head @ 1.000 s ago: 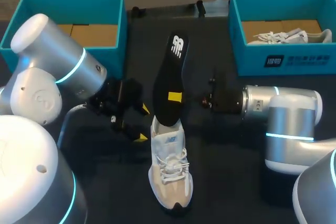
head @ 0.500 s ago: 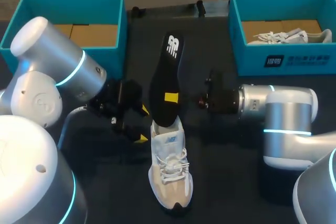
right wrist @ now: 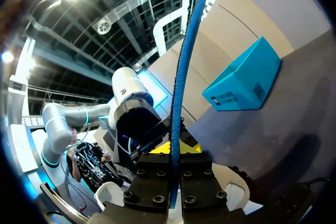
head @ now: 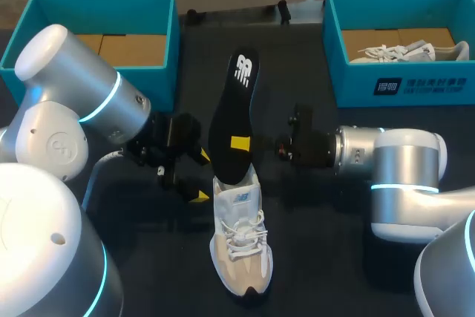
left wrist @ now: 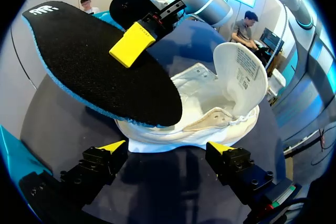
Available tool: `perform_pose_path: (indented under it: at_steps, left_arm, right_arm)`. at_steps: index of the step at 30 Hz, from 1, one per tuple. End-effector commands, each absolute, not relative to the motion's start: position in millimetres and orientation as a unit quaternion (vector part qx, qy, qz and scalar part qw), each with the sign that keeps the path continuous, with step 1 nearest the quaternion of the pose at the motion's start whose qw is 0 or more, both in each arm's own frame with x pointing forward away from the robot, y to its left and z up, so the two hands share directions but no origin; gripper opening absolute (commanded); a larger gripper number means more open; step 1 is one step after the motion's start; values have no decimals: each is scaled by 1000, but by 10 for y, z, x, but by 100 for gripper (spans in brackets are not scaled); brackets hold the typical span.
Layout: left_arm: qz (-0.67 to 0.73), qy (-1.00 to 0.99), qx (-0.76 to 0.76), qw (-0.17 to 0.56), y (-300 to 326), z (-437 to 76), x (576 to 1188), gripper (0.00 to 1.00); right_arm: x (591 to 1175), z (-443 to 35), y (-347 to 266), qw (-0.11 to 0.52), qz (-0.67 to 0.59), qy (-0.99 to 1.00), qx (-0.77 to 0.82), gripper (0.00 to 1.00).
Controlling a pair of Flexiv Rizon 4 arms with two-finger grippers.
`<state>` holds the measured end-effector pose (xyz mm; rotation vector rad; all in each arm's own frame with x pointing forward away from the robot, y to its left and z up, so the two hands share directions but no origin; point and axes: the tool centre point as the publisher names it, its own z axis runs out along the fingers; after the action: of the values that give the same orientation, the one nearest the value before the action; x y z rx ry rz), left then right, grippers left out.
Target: Take the shoe out of the shoebox, open the shoe tongue, remove and reinsert the insole, then place the shoe into the shoebox
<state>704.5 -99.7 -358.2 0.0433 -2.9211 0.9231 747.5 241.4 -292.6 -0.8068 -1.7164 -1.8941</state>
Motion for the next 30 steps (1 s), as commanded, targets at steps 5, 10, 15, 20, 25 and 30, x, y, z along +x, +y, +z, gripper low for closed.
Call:
perform_pose_path:
  at_steps: [5, 10, 15, 20, 25, 30]
  left_arm:
    - [301, -953, 14, 37, -996, -3589, 7032, 100]
    - [301, -953, 14, 37, -996, -3589, 7032, 100]
    - [301, -953, 14, 37, -996, -3589, 7032, 100]
    - [301, -953, 14, 37, -996, -3589, 7032, 100]
    - [301, -953, 14, 37, -996, -3589, 7032, 100]
    - [301, -953, 14, 37, -996, -3589, 7032, 100]
  right_arm:
    - [7449, -2946, 2359, 224, -688, -624, -293, 0]
    - [7464, -2973, 2362, 226, -690, -624, -289, 0]
    - [7476, -3020, 2379, 228, -688, -628, -283, 0]
    - [7489, -3047, 2379, 224, -688, -630, -281, 0]
    - [7504, -3072, 2363, 221, -691, -628, -281, 0]
    - [7475, -3099, 2348, 220, -691, -630, -279, 0]
